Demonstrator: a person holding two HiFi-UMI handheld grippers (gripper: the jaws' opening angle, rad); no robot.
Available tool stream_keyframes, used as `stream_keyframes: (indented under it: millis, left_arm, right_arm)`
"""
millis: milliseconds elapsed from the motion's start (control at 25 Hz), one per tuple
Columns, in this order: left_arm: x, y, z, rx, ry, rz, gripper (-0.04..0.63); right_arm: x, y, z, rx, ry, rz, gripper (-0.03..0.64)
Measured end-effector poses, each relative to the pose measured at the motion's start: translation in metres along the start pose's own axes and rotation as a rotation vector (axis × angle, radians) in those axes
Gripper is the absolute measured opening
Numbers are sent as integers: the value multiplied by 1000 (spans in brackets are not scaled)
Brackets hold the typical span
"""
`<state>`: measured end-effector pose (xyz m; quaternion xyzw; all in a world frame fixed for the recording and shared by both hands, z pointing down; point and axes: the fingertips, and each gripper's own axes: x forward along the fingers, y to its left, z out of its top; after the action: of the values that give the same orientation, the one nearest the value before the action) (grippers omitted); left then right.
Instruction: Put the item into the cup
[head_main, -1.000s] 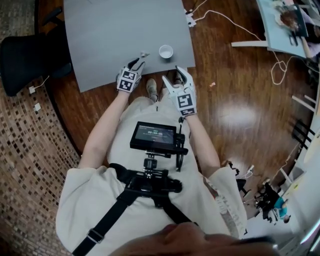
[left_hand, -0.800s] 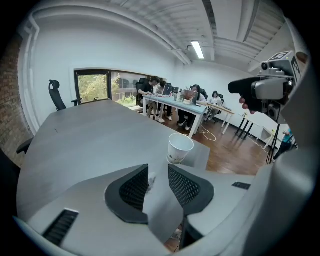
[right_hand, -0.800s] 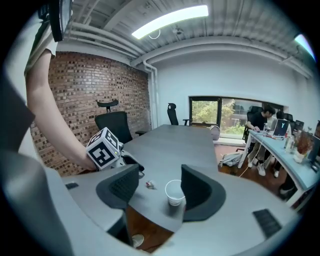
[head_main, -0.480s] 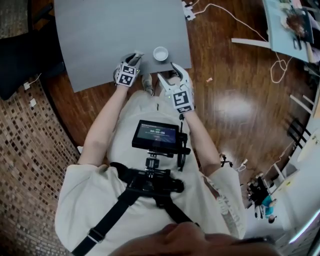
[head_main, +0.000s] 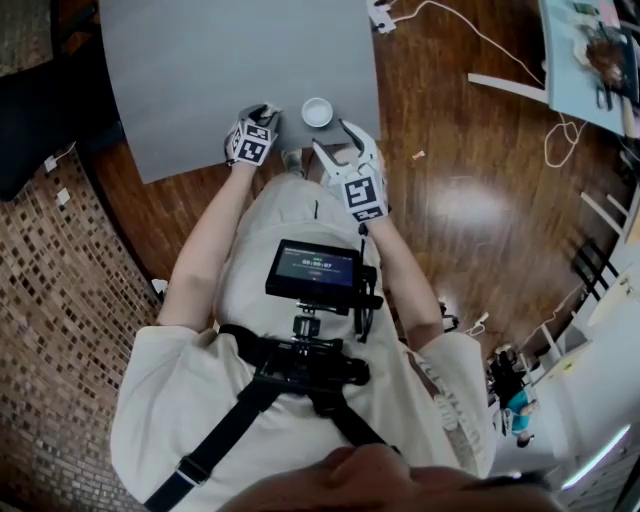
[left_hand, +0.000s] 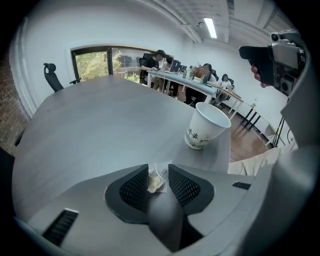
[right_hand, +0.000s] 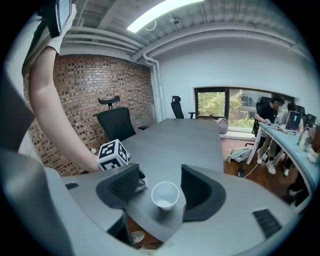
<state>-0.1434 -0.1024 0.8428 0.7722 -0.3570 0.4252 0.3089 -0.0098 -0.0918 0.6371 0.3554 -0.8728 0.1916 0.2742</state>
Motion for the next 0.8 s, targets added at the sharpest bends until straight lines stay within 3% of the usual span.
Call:
stream_keyframes:
  millis: [280, 400, 600, 800]
  left_arm:
    - [13, 6, -6, -8, 45, 23, 126]
    - [11, 9, -5, 26, 55, 46, 70]
    - [3, 6, -5, 47, 64, 34, 60]
    - [-41, -4, 34, 8, -80, 32, 55]
  right_arm:
    - [4, -15, 0, -5, 6, 10, 281]
    - [-2, -20, 1, -3, 3, 2, 281]
    - [-9, -20, 2, 0, -1, -13, 281]
    - [-13, -19, -10, 7, 1, -17, 281]
